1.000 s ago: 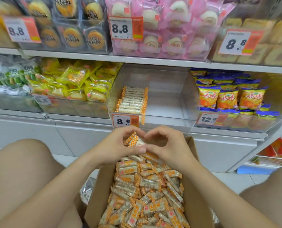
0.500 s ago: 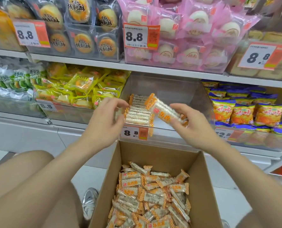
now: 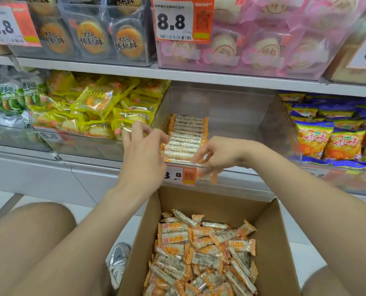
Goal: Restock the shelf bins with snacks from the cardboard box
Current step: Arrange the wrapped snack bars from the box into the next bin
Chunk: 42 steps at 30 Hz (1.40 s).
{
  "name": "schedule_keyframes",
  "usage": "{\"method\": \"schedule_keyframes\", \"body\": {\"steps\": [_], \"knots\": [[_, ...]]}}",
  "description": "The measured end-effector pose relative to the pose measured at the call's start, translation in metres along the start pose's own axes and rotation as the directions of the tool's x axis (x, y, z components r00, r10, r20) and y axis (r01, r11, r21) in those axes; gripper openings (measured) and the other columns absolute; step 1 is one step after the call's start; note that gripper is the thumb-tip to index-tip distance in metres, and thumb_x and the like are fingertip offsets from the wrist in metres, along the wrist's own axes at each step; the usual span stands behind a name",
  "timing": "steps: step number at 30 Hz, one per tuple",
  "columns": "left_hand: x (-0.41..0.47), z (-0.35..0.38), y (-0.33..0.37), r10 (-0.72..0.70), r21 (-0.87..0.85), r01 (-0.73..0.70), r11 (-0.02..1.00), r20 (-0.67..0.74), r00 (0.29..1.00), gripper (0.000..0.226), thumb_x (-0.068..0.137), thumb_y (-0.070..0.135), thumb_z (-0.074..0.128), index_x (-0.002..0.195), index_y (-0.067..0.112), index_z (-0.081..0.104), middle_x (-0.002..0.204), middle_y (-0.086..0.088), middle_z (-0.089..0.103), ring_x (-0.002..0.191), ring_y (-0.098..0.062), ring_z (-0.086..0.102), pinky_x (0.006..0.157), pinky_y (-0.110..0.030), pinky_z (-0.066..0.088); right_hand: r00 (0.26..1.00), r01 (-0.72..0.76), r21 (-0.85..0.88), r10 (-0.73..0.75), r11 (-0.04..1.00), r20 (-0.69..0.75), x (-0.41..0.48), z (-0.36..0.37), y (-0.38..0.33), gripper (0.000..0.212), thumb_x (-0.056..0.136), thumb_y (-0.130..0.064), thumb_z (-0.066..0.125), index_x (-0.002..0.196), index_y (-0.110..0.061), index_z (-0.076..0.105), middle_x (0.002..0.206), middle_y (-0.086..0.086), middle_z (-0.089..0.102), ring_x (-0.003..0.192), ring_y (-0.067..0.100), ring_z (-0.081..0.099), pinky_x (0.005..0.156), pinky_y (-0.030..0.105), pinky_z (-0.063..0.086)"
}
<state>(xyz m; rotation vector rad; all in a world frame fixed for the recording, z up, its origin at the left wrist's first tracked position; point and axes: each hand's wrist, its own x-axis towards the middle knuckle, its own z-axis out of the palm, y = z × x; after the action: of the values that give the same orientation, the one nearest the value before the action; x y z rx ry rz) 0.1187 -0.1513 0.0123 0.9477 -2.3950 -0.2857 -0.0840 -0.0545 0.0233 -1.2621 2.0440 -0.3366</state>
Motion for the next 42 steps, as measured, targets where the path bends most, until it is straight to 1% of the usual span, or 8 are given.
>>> {"method": "schedule_keyframes", "body": {"steps": [6,14,21,24,28,33,37,42], "knots": [[-0.002,0.003,-0.002,0.036,0.021,-0.036,0.999,0.000,0.999,0.039,0.086,-0.007,0.062,0.110,0.023,0.069,0.122,-0.003,0.039,0.116,-0.031,0.038,0.103,-0.033,0.017,0.940,-0.249,0.139,0.274,0.958,-0.205,0.018,0.023,-0.014,0.035,0.073,-0.017,0.088,0.105,-0.005,0.081,0.101,0.010,0.079,0.077,0.025,0.079,0.069,0.046,0.067],[-0.005,0.004,-0.007,0.036,-0.048,-0.036,0.998,-0.001,0.999,0.040,0.085,-0.009,0.060,0.107,0.023,0.070,0.116,0.000,0.037,0.113,-0.031,0.038,0.103,-0.035,0.028,0.903,-0.291,0.342,0.375,0.894,-0.212,-0.006,0.010,-0.013,0.058,0.069,-0.037,0.098,0.104,-0.001,0.067,0.102,0.014,0.073,0.081,0.029,0.079,0.070,0.041,0.067],[-0.013,0.004,-0.008,0.016,-0.101,-0.018,0.995,-0.022,1.000,0.039,0.086,-0.010,0.058,0.109,0.020,0.066,0.118,0.000,0.036,0.112,-0.028,0.038,0.092,-0.031,0.031,0.914,-0.361,0.488,0.406,0.795,0.015,-0.012,0.016,-0.021,0.057,0.075,-0.004,0.093,0.112,-0.005,0.050,0.131,0.021,0.060,0.081,0.037,0.079,0.084,0.044,0.064],[-0.014,0.007,-0.009,0.028,-0.086,-0.030,0.996,-0.020,0.999,0.036,0.088,-0.008,0.059,0.107,0.022,0.068,0.118,-0.001,0.038,0.109,-0.026,0.037,0.091,-0.032,0.033,0.916,-0.387,0.447,0.392,0.806,0.086,-0.011,0.016,-0.024,0.046,0.071,-0.006,0.095,0.106,0.002,0.067,0.102,0.018,0.078,0.084,0.028,0.080,0.087,0.038,0.064],[-0.010,0.007,-0.009,0.031,-0.084,-0.031,0.996,-0.010,0.999,0.036,0.089,-0.007,0.056,0.106,0.021,0.069,0.116,-0.001,0.038,0.110,-0.027,0.036,0.092,-0.031,0.030,0.921,-0.297,0.326,0.359,0.898,-0.149,-0.002,0.017,-0.022,0.044,0.067,-0.014,0.098,0.069,-0.012,0.054,0.052,-0.004,0.059,0.041,0.011,0.057,0.046,0.021,0.051],[-0.015,0.004,-0.007,0.059,-0.036,-0.060,0.998,-0.032,0.998,0.031,0.088,0.000,0.058,0.109,0.020,0.068,0.116,-0.004,0.044,0.113,-0.029,0.038,0.095,-0.035,0.034,0.939,-0.274,0.316,0.323,0.908,-0.114,-0.016,0.014,-0.015,0.049,0.086,-0.039,0.086,0.105,0.003,0.068,0.094,0.014,0.078,0.075,0.022,0.079,0.079,0.041,0.066],[-0.034,-0.008,0.003,0.217,-0.044,-0.229,0.973,-0.180,0.959,0.016,0.086,0.011,0.063,0.099,0.020,0.059,0.097,0.002,0.051,0.093,-0.025,0.051,0.077,-0.040,0.044,0.829,-0.071,0.052,0.088,0.996,-0.553,-0.051,0.013,-0.011,0.026,0.094,-0.019,0.057,0.095,-0.001,0.075,0.077,0.016,0.073,0.062,0.013,0.067,0.075,0.037,0.061],[-0.078,0.012,0.003,0.198,-0.126,-0.166,0.978,0.324,0.925,0.008,0.088,0.034,0.059,0.090,0.032,0.052,0.068,0.010,0.061,0.072,-0.022,0.065,0.061,-0.039,0.053,0.846,0.163,-0.074,-0.178,0.984,-0.503,-0.126,0.056,-0.026,0.016,0.087,-0.020,0.060,0.084,-0.028,0.074,0.066,-0.008,0.069,0.064,0.004,0.061,0.060,0.015,0.044]]}}
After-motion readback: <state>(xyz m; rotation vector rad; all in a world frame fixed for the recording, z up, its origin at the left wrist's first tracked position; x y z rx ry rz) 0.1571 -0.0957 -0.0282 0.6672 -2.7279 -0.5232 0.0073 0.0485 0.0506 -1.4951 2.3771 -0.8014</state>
